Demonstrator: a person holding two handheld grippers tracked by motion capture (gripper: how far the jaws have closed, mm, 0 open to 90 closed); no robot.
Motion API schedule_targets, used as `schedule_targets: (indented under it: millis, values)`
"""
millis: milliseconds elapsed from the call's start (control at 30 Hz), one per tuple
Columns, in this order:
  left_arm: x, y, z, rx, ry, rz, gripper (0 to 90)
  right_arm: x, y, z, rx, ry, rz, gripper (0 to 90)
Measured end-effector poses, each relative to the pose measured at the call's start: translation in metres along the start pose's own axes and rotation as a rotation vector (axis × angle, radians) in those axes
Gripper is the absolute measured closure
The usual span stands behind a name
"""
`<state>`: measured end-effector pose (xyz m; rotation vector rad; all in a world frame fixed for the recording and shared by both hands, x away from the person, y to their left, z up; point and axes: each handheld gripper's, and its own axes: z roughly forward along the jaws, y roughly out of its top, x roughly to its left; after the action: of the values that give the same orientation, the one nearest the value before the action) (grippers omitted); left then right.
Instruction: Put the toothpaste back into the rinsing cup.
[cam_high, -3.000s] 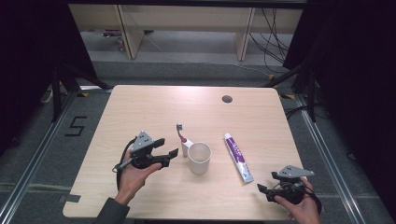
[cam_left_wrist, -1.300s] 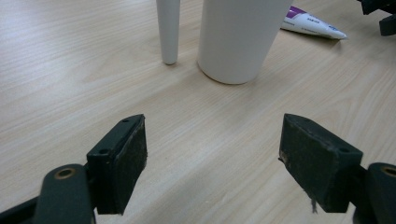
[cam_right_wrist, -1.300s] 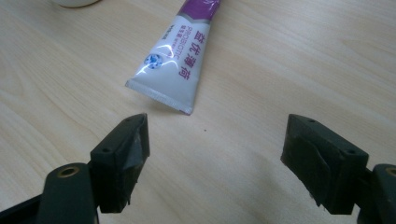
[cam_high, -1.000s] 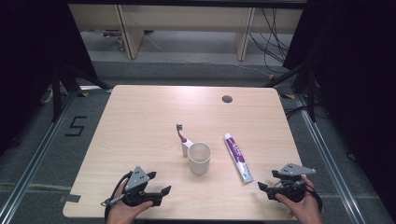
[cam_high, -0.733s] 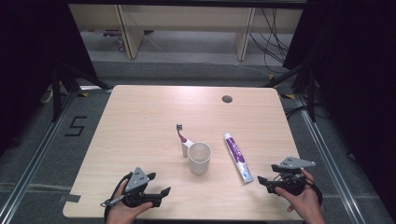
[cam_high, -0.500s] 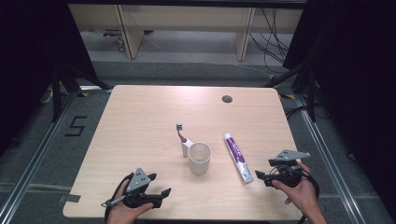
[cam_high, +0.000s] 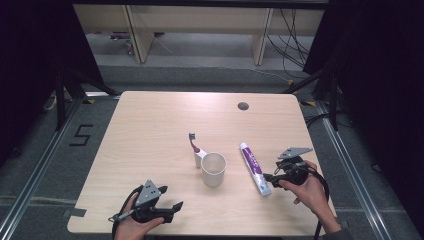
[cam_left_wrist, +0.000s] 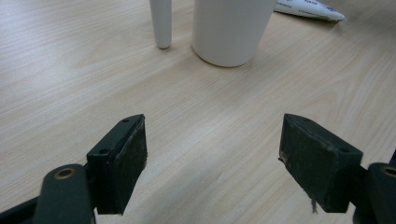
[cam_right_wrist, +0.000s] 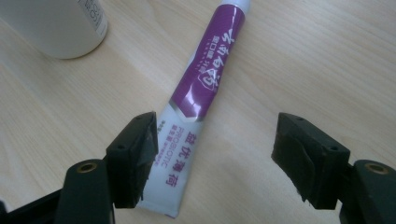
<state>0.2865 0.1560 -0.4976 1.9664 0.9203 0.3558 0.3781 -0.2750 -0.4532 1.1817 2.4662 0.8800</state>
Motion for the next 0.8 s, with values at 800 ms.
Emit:
schedule_targets:
  millis: [800]
  values:
    - [-0.002,0.0,0.0,0.005,-0.011,0.012,23.0,0.004,0.037,0.032,0.123,0.038,-0.003,36.5]
